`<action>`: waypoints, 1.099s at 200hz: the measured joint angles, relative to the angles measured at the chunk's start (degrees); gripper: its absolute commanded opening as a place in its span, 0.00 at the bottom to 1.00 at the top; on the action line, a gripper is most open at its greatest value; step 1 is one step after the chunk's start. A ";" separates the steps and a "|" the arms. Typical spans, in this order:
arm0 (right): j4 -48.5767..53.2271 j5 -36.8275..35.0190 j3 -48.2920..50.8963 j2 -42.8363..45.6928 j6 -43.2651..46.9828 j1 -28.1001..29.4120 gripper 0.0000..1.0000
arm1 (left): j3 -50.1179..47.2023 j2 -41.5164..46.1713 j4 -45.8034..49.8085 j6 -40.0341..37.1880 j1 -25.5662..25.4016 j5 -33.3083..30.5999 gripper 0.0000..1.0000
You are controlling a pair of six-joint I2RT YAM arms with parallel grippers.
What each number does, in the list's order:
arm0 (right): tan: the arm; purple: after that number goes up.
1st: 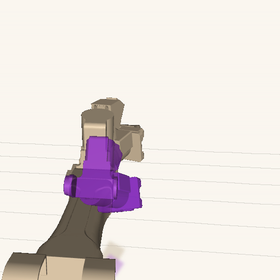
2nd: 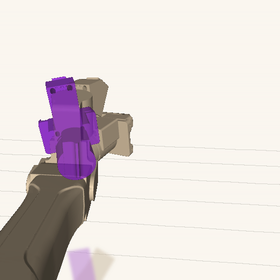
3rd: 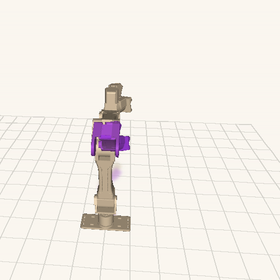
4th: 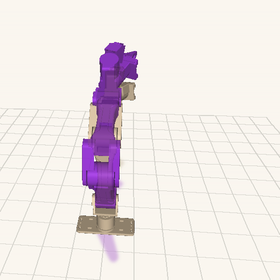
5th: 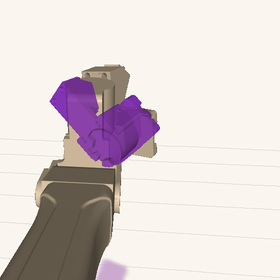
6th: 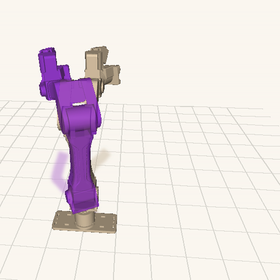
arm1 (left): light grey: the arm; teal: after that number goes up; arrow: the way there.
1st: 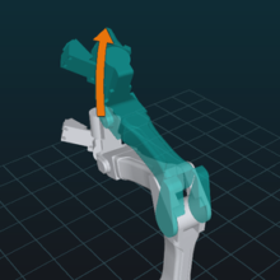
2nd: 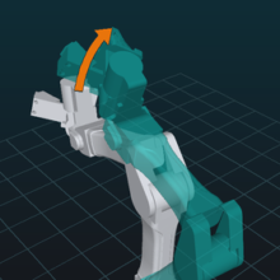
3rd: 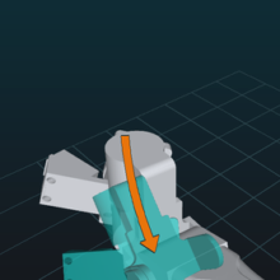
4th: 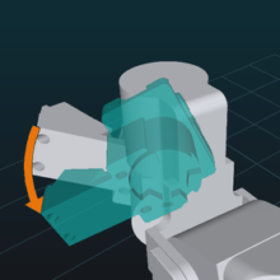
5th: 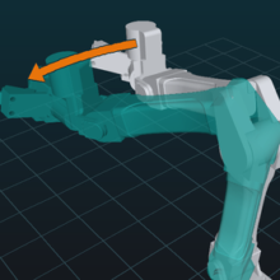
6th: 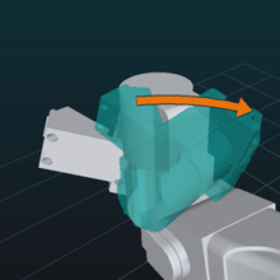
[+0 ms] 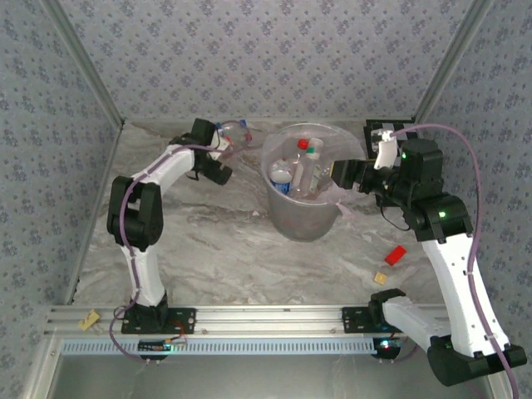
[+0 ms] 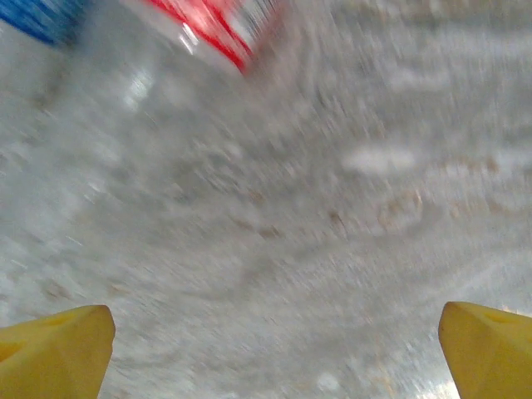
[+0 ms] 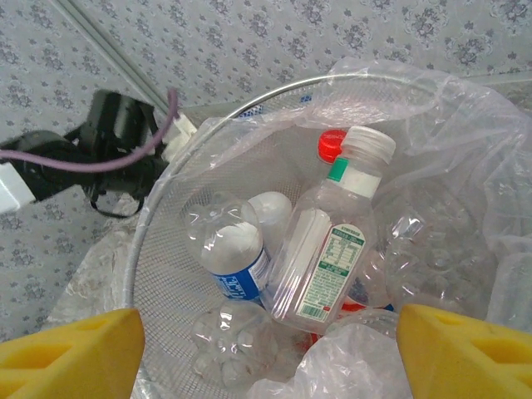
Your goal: Put the plastic bottles in the bin
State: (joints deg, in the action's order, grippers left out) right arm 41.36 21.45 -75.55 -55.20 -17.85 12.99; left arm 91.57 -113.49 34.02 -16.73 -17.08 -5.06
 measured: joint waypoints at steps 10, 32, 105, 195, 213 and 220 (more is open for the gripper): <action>0.04 -0.13 0.00 -0.15 -0.02 0.00 0.81 | 2.97 -1.25 -0.94 -0.22 0.42 -0.63 1.00; 0.52 -0.66 0.00 -0.20 -0.26 0.00 0.81 | 7.54 -5.14 -3.50 -0.22 1.75 -2.14 1.00; 4.44 -2.69 -0.15 0.31 -0.17 -0.15 0.81 | 16.22 -17.84 0.74 -0.61 4.57 -3.30 0.98; 4.24 -2.78 -0.13 -0.17 -0.15 -0.61 0.81 | 9.92 -14.73 3.52 -1.97 4.55 -0.66 0.52; 4.24 -2.80 -0.13 -0.11 -0.15 -0.61 0.81 | 8.66 -13.81 3.48 -2.14 4.52 0.09 0.50; 4.24 -2.80 -0.13 -0.07 -0.15 -0.61 0.81 | 8.02 -13.38 3.54 -2.12 4.48 0.59 0.49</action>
State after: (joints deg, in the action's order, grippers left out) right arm 45.60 18.65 -75.68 -55.27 -18.00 12.38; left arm 99.59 -126.87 37.56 -18.85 -12.60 -4.47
